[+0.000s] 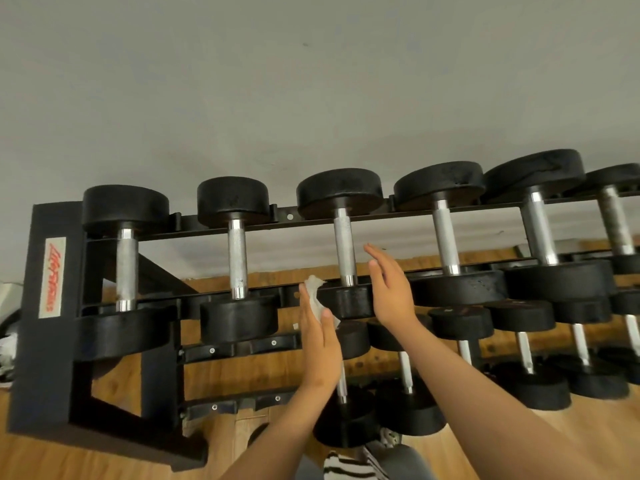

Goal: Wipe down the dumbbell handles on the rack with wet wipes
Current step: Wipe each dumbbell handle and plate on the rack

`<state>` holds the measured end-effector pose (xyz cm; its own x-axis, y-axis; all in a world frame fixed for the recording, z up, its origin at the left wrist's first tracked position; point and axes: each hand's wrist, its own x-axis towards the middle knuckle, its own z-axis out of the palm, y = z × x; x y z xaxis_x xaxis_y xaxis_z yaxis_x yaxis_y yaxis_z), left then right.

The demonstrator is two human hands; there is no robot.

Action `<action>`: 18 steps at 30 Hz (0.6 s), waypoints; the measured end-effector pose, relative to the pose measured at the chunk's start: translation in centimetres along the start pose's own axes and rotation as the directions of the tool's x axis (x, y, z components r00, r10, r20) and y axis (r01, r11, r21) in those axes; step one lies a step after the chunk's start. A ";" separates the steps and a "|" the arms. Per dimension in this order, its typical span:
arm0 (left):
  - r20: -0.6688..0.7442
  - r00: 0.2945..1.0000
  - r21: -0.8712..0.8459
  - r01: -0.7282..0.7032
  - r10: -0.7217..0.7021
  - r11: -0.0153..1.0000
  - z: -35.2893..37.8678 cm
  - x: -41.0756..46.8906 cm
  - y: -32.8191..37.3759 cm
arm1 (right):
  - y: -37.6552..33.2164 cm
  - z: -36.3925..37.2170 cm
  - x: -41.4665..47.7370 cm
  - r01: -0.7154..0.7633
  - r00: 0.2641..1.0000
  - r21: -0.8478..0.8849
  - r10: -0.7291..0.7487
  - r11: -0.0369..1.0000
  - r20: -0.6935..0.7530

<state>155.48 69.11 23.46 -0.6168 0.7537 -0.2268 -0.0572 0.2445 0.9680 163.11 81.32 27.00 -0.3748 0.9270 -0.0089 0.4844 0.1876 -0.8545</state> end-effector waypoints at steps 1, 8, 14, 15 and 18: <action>-0.003 1.000 -0.048 0.026 -0.027 0.998 0.0 -0.1 -0.1 | 0.0 0.0 0.0 0.000 1.000 -0.002 0.000 1.000 0.000; 0.079 0.965 -0.161 0.259 -0.249 0.952 -1.3 2.2 0.1 | 0.1 0.0 0.0 -0.012 1.000 -0.001 0.012 1.000 -0.002; 0.110 0.938 -0.203 0.344 -0.328 0.917 -1.9 2.5 -0.5 | 0.2 0.1 0.3 -0.022 1.000 0.014 0.022 1.000 0.014; 0.111 0.939 -0.213 0.342 -0.325 0.915 -1.9 2.4 -0.5 | 0.2 0.1 0.3 -0.026 1.000 0.014 0.025 1.000 0.015; 0.073 0.946 -0.239 0.323 -0.315 0.916 -1.4 1.6 -0.1 | 0.2 0.0 0.1 -0.031 0.999 0.010 0.031 0.999 0.011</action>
<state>153.37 69.47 23.18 -0.5084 0.6807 -0.5274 -0.4391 0.3219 0.8388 163.17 81.47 26.83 -0.3681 0.9289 -0.0409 0.4876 0.1553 -0.8592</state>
